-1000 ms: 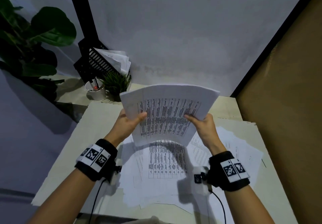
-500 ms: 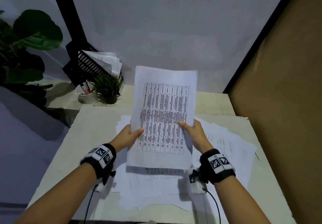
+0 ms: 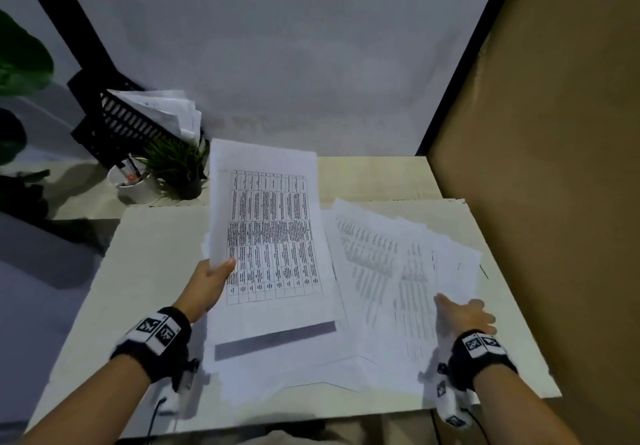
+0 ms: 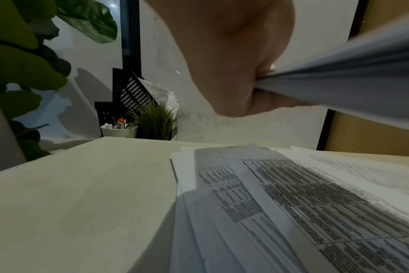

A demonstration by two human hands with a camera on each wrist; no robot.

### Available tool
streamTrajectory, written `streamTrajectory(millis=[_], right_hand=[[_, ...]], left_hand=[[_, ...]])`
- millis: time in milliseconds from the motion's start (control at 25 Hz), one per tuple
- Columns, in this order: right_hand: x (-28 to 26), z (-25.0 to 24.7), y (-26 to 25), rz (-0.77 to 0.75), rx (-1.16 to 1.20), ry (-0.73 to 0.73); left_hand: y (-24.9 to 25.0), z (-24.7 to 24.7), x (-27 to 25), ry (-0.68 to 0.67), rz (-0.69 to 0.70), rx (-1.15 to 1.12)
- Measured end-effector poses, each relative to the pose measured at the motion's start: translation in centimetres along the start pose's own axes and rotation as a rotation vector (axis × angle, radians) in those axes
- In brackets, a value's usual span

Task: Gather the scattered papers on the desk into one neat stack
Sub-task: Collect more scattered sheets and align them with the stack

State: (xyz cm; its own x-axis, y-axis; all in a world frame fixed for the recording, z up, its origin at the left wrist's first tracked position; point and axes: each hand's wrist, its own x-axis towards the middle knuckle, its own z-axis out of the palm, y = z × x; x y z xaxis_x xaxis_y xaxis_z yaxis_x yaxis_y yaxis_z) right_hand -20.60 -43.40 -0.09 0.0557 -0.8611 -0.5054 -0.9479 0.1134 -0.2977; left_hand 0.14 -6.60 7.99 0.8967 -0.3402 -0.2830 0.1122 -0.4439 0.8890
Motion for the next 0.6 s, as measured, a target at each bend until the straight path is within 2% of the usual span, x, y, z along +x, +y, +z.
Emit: streamTrajectory(millis=[120,200,280,360,440,600], right_hand=[[-0.5,1.0,-0.7,-0.045,0.315,0.009],[-0.8,1.2,-1.4,-0.041,0.430,0.002],[-1.3,1.2,-1.9,-0.022,0.446,-0.029],[-1.6,1.5,-1.8,-0.050,0.429,-0.127],[-1.5,1.4,-1.7,-0.138,0.413,-0.214],[-1.7,-0.7,-3.1,-0.384,0.371,-0.170]], left_hand=[[-0.3,0.3,-0.2,0.007,0.004,-0.047],[-0.9,0.4,0.0,0.013,-0.021,-0.062],[-1.2,0.4,0.0,0.018,-0.025,-0.054],[-1.1,0.5,-0.2,0.018,-0.022,-0.064],[-0.7,0.8,-0.6,0.033,-0.035,-0.059],[-1.3,0.9,-0.4,0.019,-0.036,-0.065]])
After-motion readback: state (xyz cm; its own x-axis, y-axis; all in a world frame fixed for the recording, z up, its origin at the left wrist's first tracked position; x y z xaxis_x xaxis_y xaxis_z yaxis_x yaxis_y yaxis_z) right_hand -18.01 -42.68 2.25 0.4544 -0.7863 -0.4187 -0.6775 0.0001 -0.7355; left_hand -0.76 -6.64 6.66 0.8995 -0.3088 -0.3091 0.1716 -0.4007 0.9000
